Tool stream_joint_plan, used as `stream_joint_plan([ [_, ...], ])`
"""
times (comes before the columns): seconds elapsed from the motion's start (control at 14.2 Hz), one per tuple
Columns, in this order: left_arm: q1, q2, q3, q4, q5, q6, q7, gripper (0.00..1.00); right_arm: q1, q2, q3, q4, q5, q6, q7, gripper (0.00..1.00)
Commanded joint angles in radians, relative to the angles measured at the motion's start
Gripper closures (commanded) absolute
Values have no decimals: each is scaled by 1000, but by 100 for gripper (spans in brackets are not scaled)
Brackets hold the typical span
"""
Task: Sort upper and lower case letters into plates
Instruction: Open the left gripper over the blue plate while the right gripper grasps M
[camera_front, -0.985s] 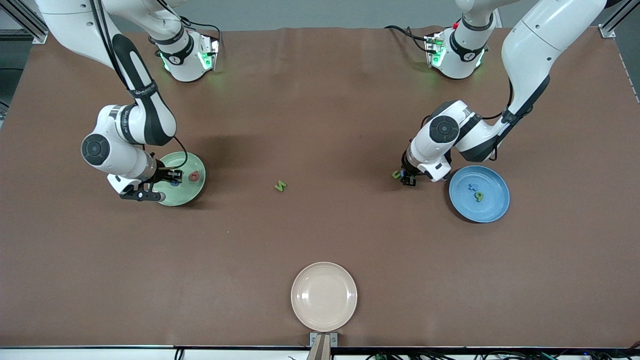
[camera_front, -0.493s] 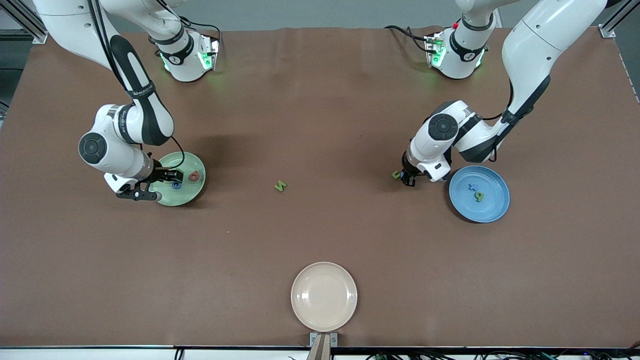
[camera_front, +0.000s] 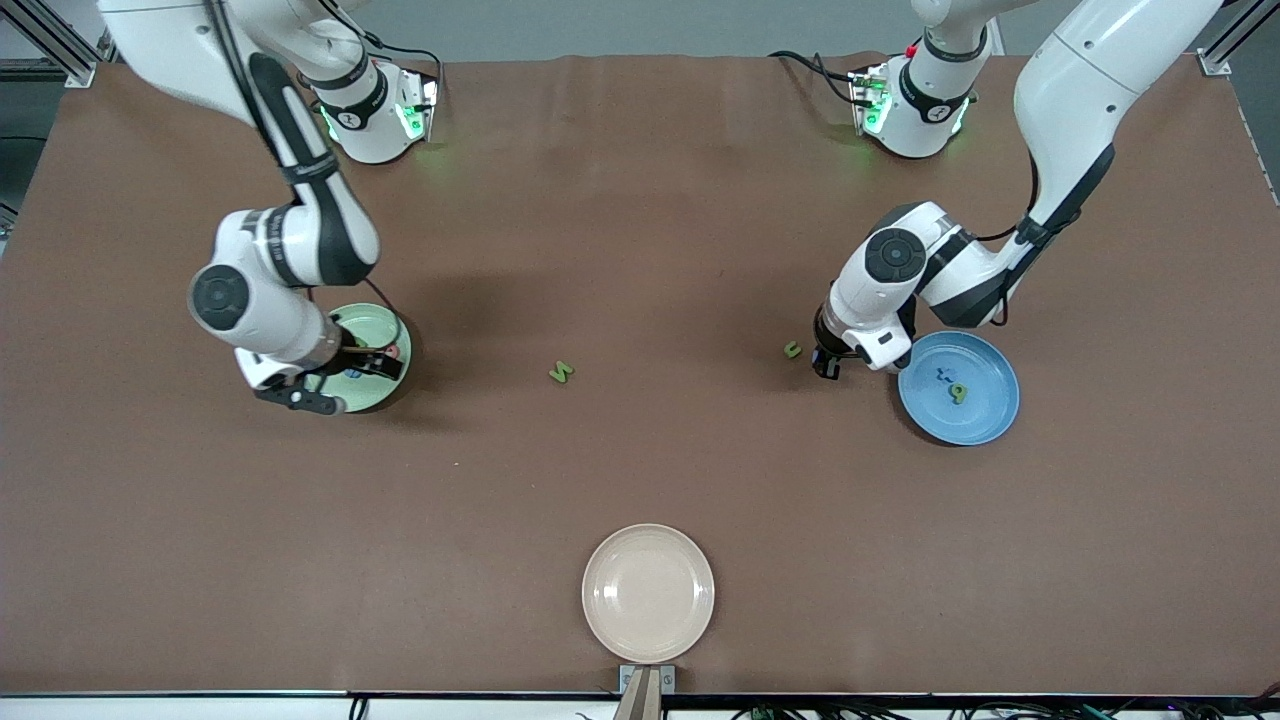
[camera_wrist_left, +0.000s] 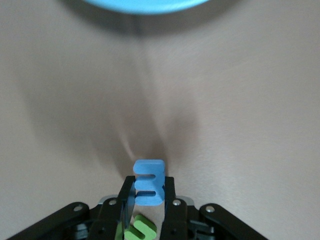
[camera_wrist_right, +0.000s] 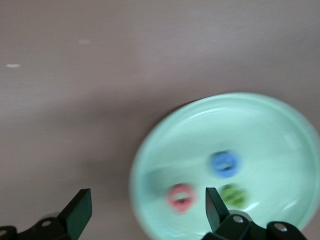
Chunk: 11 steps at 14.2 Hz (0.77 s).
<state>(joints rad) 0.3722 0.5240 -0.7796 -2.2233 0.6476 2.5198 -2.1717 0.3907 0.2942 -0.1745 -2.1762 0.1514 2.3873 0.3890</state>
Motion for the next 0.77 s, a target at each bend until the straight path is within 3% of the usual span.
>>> stream_joint_plan([
  [0.0,158,-29,-140,25,1,-100,166,91,115,-13,-3,19,-7,-7,207,0],
  [0.14,262,-27,-214,42,1,-177,376,92,199,20,-2,51,-4,-2,343,0],
  [0.49,416,-35,-224,40,4,-222,910,93,365,126,-2,98,68,120,545,0],
  [0.7,514,-22,-216,42,18,-222,1253,93,427,239,-2,171,76,187,655,0],
])
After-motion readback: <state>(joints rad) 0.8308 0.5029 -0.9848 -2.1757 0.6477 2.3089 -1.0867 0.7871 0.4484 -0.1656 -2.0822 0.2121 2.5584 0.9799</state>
